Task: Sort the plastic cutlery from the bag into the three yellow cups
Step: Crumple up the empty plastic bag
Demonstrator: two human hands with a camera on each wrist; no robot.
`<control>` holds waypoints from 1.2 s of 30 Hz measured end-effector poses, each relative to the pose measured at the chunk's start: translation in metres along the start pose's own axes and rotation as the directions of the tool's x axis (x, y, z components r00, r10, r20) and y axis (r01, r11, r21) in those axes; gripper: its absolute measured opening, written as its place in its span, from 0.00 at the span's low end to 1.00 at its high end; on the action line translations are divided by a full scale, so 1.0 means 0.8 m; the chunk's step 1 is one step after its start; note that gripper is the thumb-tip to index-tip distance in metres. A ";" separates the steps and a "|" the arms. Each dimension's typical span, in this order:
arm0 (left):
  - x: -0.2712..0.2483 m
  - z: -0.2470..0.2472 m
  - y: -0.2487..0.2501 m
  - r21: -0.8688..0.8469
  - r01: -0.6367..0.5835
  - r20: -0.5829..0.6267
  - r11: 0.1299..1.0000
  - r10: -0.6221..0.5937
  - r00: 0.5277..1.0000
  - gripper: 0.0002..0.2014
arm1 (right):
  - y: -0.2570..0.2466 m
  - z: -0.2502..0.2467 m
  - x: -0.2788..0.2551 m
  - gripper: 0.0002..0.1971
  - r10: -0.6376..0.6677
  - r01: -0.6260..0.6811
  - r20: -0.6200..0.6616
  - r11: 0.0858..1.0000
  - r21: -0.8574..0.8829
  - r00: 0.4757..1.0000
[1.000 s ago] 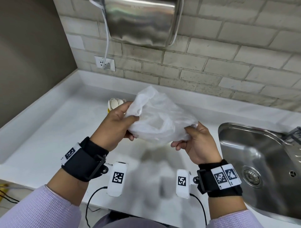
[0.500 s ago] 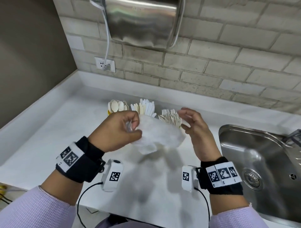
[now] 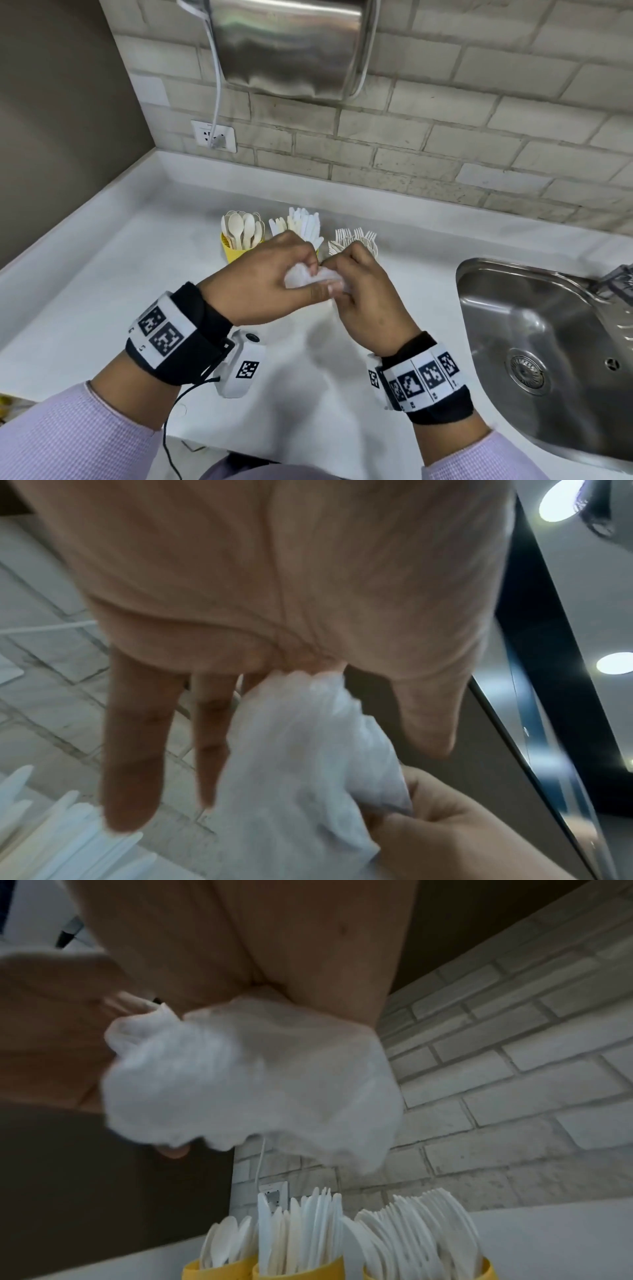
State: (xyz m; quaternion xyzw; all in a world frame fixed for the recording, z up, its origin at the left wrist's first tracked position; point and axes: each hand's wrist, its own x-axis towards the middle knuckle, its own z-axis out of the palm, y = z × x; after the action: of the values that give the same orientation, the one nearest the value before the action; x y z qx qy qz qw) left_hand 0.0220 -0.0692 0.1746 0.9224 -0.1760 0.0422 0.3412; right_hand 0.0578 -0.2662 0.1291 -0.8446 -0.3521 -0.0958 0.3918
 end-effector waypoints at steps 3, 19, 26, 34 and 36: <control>0.006 0.008 0.009 -0.061 0.162 0.109 0.985 -0.155 0.982 0.22 | -0.002 0.001 0.000 0.13 -0.012 0.017 0.049 0.993 -0.113 0.999; 0.007 0.021 0.012 -0.032 0.305 0.221 0.952 -0.291 0.931 0.20 | -0.002 -0.034 0.008 0.15 0.096 -0.020 0.186 0.928 -0.372 0.978; 0.005 0.019 0.013 -0.794 0.147 0.048 0.590 -0.180 0.983 0.16 | 0.019 -0.014 0.009 0.14 0.233 -0.230 0.091 0.972 -0.047 0.968; 0.012 0.042 0.004 -0.681 0.025 -0.253 0.732 -0.268 0.930 0.15 | -0.024 0.038 -0.008 0.18 0.174 -0.172 0.172 0.985 -0.022 0.970; 0.012 0.046 -0.003 -0.607 0.032 -0.338 0.794 -0.294 0.894 0.13 | -0.035 0.033 -0.014 0.18 0.171 -0.151 0.235 0.983 -0.103 0.957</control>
State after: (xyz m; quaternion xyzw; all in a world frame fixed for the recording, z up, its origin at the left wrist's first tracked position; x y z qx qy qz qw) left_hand 0.0304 -0.0941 0.1472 0.7525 -0.0213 0.1507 0.6407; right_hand 0.0283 -0.2401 0.1228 -0.8916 -0.3229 0.0258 0.3164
